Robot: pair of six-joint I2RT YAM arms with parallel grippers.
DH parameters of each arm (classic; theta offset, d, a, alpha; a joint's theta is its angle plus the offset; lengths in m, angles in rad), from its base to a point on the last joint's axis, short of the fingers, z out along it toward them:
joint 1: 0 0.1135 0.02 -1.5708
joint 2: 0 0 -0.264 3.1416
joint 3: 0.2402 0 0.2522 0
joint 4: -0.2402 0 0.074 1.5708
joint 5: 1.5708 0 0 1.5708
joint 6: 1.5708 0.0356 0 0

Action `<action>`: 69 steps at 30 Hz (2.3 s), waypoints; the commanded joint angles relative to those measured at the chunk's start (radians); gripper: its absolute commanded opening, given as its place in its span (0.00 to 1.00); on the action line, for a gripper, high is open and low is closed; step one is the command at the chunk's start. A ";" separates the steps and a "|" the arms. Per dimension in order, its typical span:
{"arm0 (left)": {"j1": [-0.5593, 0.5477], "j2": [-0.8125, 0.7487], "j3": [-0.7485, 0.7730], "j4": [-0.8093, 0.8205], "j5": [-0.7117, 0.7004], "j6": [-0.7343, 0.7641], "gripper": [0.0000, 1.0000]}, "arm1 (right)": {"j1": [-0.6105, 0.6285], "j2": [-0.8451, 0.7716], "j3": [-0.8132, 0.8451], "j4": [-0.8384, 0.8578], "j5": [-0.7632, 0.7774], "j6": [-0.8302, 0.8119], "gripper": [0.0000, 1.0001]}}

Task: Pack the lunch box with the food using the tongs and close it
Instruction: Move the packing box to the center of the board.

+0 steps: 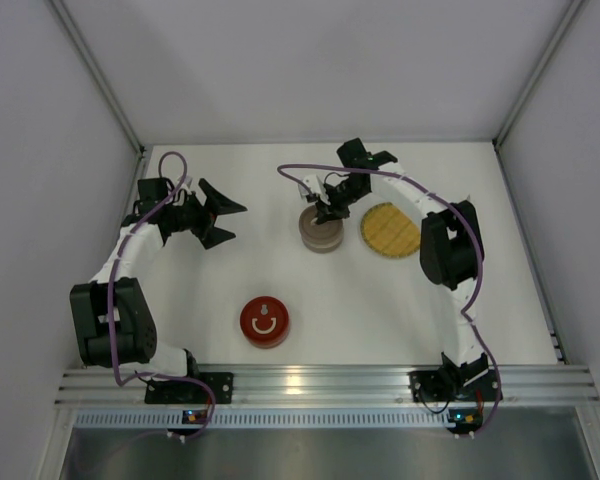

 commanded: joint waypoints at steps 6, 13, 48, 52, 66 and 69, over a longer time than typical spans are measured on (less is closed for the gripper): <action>0.007 0.000 -0.007 0.022 0.022 0.020 0.98 | -0.008 -0.004 0.019 0.021 -0.033 -0.043 0.00; 0.010 0.000 -0.010 0.019 0.022 0.023 0.98 | -0.008 -0.004 0.006 0.021 -0.024 -0.054 0.00; 0.008 0.006 -0.022 0.044 0.022 -0.003 0.98 | -0.008 -0.008 -0.022 0.025 -0.019 -0.050 0.00; 0.008 0.006 -0.022 0.044 0.022 0.000 0.98 | -0.002 -0.003 -0.013 0.037 -0.010 -0.008 0.00; 0.008 0.009 -0.016 0.038 0.022 0.002 0.98 | -0.001 0.054 0.064 -0.021 0.037 0.122 0.00; 0.008 0.009 -0.015 0.035 0.019 0.003 0.98 | -0.001 0.057 0.061 -0.025 0.037 0.139 0.00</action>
